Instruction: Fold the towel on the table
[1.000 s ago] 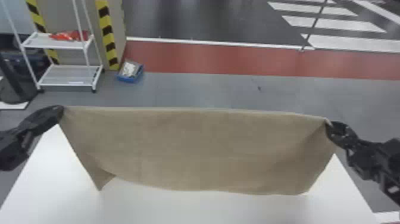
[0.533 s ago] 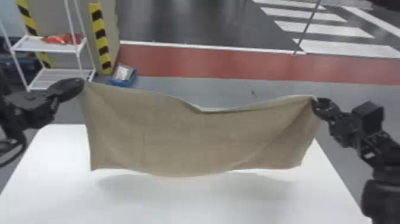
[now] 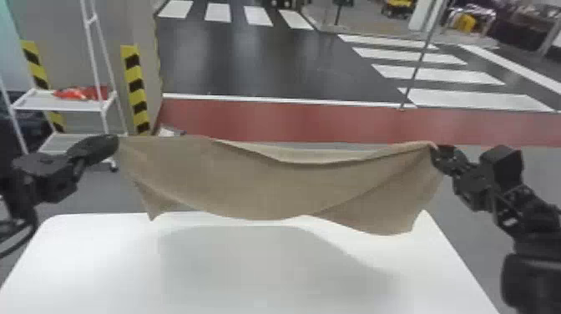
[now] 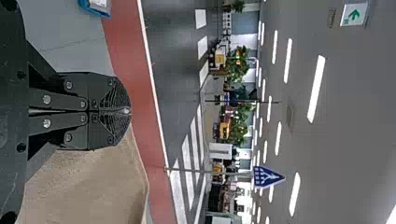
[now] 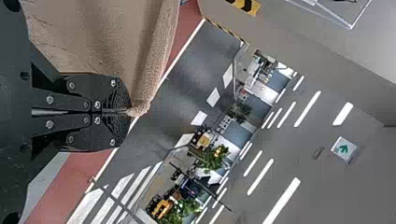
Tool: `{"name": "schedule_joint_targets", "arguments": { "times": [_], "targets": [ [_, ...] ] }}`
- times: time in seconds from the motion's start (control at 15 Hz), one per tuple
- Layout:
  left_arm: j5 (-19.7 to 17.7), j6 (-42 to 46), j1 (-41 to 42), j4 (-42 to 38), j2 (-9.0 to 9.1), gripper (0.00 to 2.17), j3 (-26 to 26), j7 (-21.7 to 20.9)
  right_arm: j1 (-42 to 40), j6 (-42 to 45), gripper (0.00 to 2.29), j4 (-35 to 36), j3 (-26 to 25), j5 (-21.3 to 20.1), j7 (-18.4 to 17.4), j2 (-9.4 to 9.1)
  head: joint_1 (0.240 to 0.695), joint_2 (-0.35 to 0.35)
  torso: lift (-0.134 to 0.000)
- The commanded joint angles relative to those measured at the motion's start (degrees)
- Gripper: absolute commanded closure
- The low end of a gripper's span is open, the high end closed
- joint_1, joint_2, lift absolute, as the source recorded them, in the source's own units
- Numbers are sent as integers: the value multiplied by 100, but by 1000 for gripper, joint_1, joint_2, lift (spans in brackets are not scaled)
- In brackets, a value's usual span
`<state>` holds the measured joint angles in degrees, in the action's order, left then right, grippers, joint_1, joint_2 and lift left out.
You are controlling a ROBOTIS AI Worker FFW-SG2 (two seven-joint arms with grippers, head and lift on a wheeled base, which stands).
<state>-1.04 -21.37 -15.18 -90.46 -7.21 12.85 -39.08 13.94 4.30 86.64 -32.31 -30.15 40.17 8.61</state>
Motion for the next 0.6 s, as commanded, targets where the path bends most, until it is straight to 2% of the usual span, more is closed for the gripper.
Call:
{"name": "schedule_joint_targets", "arguments": {
  "times": [0.0,0.07,0.2,0.27,0.33,0.53],
  "targets": [
    [-124,348,568,-218,-17,1703,464,-188,-682,189,1953,389,-38,98,9,10,550,-177,0],
    [-274,699,920,-244,-17,1703,640,-276,-1086,418,1953,574,-12,106,9,10,563,-172,0],
    [-335,1631,1553,-270,-43,1703,842,-513,-1763,875,1956,741,49,89,123,1,609,-154,0],
    [-335,2316,1913,-191,-70,1703,851,-557,-2088,1227,1953,741,120,27,132,-8,669,-131,0],
    [-344,2949,2194,-68,-96,1703,851,-645,-2343,1473,1953,732,164,-87,202,-34,695,-119,0],
    [-335,4672,2845,354,-131,1703,982,-962,-2958,2316,1953,556,375,-500,220,-61,695,-88,0]
  ]
}}
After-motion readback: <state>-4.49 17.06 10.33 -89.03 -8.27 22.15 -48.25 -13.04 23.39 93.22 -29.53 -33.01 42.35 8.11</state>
